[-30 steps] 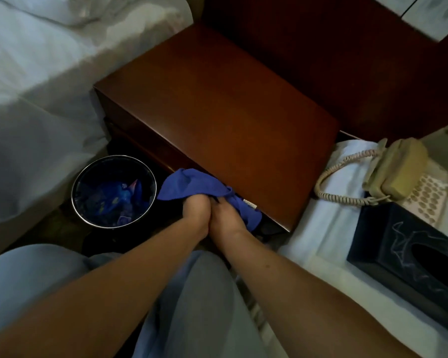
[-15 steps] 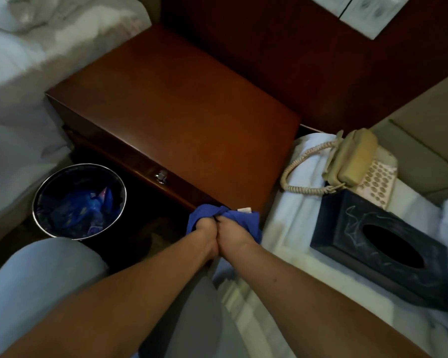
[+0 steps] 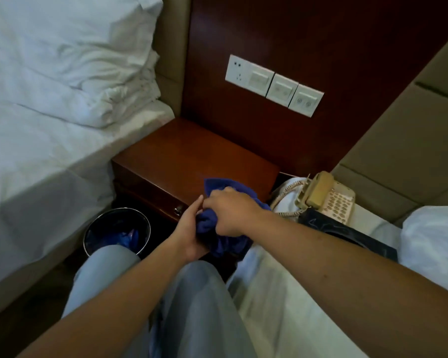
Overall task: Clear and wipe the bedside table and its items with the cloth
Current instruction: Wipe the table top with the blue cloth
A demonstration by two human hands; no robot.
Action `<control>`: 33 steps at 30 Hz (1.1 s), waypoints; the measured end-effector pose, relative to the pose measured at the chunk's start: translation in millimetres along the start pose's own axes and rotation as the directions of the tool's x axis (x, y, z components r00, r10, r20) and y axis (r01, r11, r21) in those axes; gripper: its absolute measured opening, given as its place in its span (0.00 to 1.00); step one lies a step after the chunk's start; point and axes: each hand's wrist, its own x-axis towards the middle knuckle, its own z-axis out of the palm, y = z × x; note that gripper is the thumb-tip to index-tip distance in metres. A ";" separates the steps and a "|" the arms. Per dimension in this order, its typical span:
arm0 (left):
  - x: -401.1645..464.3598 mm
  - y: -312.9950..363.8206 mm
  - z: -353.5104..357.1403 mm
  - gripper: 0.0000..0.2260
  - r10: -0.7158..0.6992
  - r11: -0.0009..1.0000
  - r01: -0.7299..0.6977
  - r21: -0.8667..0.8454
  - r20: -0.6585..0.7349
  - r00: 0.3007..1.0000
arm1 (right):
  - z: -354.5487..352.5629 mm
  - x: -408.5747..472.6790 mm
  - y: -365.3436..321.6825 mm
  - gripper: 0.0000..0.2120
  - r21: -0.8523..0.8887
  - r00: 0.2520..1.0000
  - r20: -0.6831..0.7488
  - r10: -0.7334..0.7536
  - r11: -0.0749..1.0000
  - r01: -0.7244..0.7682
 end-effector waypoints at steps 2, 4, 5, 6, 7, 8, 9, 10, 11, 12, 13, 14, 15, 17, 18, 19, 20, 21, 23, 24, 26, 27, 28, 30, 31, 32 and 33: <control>-18.0 1.3 8.0 0.28 0.049 0.999 -0.048 -0.010 0.099 0.994 | -11.0 -15.9 -3.6 0.13 0.192 0.992 -0.110 0.066 0.980 -0.044; -39.7 1.0 21.5 0.30 0.087 0.996 -0.087 -0.010 0.177 0.980 | -18.6 -33.0 -5.7 0.21 0.349 0.962 -0.219 0.161 0.934 -0.077; -50.6 -0.6 29.3 0.31 0.094 0.995 -0.095 -0.008 0.211 0.973 | -21.4 -41.9 -6.2 0.22 0.439 0.940 -0.257 0.222 0.894 -0.091; -59.4 -2.7 35.3 0.32 0.110 0.994 -0.113 0.000 0.234 0.966 | -23.8 -50.6 -6.4 0.23 0.530 0.922 -0.263 0.284 0.841 -0.108; -68.7 -5.5 42.0 0.31 0.116 0.992 -0.126 0.026 0.250 0.961 | -26.6 -60.0 -7.1 0.23 0.612 0.911 -0.239 0.338 0.780 -0.129; -75.3 -8.4 47.3 0.29 0.126 0.987 -0.147 0.063 0.253 0.959 | -29.0 -68.1 -6.4 0.24 0.686 0.907 -0.187 0.377 0.711 -0.154; -81.3 -10.2 52.1 0.27 0.133 0.983 -0.160 0.092 0.249 0.959 | -32.2 -76.9 -5.8 0.26 0.751 0.914 -0.120 0.388 0.637 -0.172; -87.7 -11.7 56.3 0.25 0.139 0.978 -0.171 0.121 0.237 0.962 | -35.8 -86.0 -4.3 0.29 0.818 0.929 -0.053 0.367 0.550 -0.170; -92.1 -13.0 59.4 0.23 0.148 0.973 -0.181 0.140 0.220 0.964 | -39.1 -95.3 -1.6 0.32 0.880 0.948 -0.004 0.319 0.451 -0.148; -94.9 -13.2 61.6 0.21 0.164 0.967 -0.200 0.159 0.212 0.963 | -42.5 -104.1 2.9 0.36 0.930 0.962 0.022 0.272 0.346 -0.119; -98.9 -13.2 65.4 0.20 0.181 0.961 -0.217 0.170 0.206 0.962 | -46.1 -113.8 8.5 0.39 0.962 0.970 0.027 0.240 0.258 -0.091; -100.0 -12.6 68.8 0.21 0.195 0.956 -0.235 0.175 0.218 0.956 | -50.4 -123.6 14.8 0.41 0.977 0.973 0.012 0.229 0.205 -0.060; -103.1 -12.2 74.0 0.21 0.208 0.952 -0.251 0.176 0.232 0.950 | -54.6 -133.0 21.3 0.42 0.982 0.971 -0.012 0.238 0.187 -0.034; -107.4 -10.8 87.1 0.19 0.221 0.945 -0.278 0.174 0.288 0.932 | -61.1 -150.7 31.8 0.43 0.973 0.958 -0.062 0.281 0.229 -0.005; -107.6 -10.1 93.6 0.18 0.226 0.942 -0.287 0.172 0.307 0.924 | -62.5 -156.0 36.3 0.42 0.966 0.947 -0.078 0.311 0.257 -0.004; -109.2 -9.6 100.9 0.18 0.226 0.942 -0.290 0.169 0.320 0.920 | -63.2 -161.9 38.9 0.39 0.962 0.940 -0.096 0.326 0.273 0.004; -108.4 -9.5 107.9 0.18 0.225 0.941 -0.294 0.169 0.337 0.914 | -61.9 -165.7 42.4 0.36 0.966 0.940 -0.115 0.322 0.257 0.030; -108.8 -10.0 114.8 0.19 0.223 0.941 -0.293 0.172 0.336 0.915 | -58.9 -168.0 45.5 0.33 0.972 0.945 -0.142 0.295 0.222 0.076; -105.4 -12.7 127.6 0.18 0.221 0.944 -0.288 0.163 0.336 0.916 | -51.5 -173.7 46.8 0.26 0.974 0.948 -0.222 0.229 0.097 0.204; -100.7 -14.6 132.6 0.18 0.222 0.944 -0.288 0.161 0.336 0.915 | -47.2 -176.8 47.4 0.22 0.969 0.944 -0.245 0.219 0.017 0.247; -94.6 -20.8 143.9 0.19 0.222 0.941 -0.290 0.174 0.330 0.917 | -36.2 -180.5 51.8 0.21 0.954 0.942 -0.225 0.249 -0.142 0.265; -91.0 -24.3 148.8 0.20 0.220 0.936 -0.291 0.196 0.320 0.922 | -30.3 -181.1 55.7 0.23 0.944 0.942 -0.203 0.266 -0.202 0.260; -84.4 -27.4 152.6 0.21 0.218 0.929 -0.293 0.227 0.306 0.927 | -23.5 -179.5 61.2 0.26 0.932 0.940 -0.181 0.289 -0.256 0.258; -71.2 -34.0 161.6 0.23 0.208 0.918 -0.279 0.283 0.256 0.944 | -13.2 -178.4 70.5 0.30 0.910 0.932 -0.136 0.337 -0.330 0.252; -64.7 -36.8 166.5 0.23 0.213 0.913 -0.273 0.303 0.215 0.953 | -8.0 -177.1 75.7 0.31 0.896 0.927 -0.104 0.360 -0.370 0.244; -57.4 -39.0 172.4 0.22 0.234 0.900 -0.281 0.333 0.175 0.956 | -3.9 -175.7 80.2 0.31 0.881 0.923 -0.070 0.377 -0.410 0.234; -51.4 -41.3 179.6 0.22 0.247 0.879 -0.287 0.380 0.151 0.957 | -0.3 -174.4 85.2 0.30 0.873 0.917 -0.039 0.397 -0.434 0.225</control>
